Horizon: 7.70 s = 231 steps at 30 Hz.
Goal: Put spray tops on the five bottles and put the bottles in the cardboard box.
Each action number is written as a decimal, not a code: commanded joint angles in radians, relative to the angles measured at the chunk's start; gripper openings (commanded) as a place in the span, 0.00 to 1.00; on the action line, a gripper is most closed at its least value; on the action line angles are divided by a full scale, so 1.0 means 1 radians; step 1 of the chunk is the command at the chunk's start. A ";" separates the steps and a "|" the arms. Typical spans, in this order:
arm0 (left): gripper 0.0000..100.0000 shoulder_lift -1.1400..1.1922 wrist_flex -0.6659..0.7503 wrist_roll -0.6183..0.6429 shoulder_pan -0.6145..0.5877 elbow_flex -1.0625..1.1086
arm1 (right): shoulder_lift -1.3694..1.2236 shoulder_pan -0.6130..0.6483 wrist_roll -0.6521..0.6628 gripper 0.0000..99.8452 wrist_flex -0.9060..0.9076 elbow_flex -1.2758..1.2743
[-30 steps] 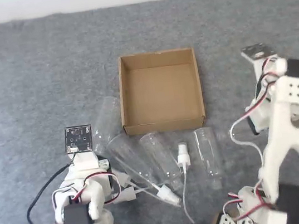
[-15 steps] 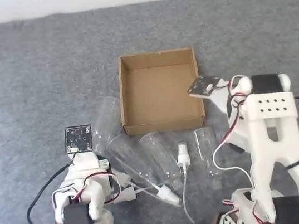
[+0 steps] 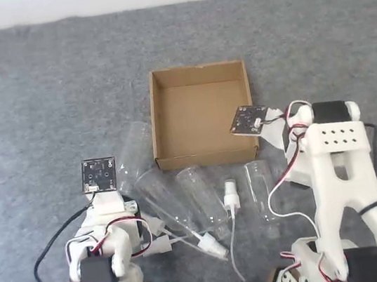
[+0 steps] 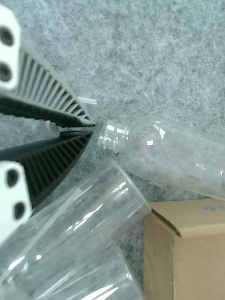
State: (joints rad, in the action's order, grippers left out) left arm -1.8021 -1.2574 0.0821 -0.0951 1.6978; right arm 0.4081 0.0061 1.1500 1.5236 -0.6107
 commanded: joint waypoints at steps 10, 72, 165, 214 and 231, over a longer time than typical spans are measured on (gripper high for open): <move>0.01 -0.017 -0.005 -0.002 -0.003 -0.013 | 0.053 0.012 0.012 0.43 -0.209 -0.140; 0.01 -0.017 -0.005 -0.002 -0.003 -0.013 | -0.166 -0.065 -0.531 0.12 -0.470 -0.143; 0.01 -0.017 -0.005 -0.002 -0.003 -0.013 | 0.381 0.104 -0.634 0.08 0.255 0.230; 0.01 -0.017 -0.005 -0.002 -0.003 -0.013 | 0.978 0.533 -1.089 0.08 -0.547 -0.239; 0.01 -0.017 -0.005 -0.002 -0.003 -0.013 | 1.419 0.527 -1.088 0.08 -0.835 -0.709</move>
State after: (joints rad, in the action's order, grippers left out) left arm -1.8021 -1.2574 0.0821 -0.0951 1.6978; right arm 1.7476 0.5324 0.0713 0.7503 -1.2935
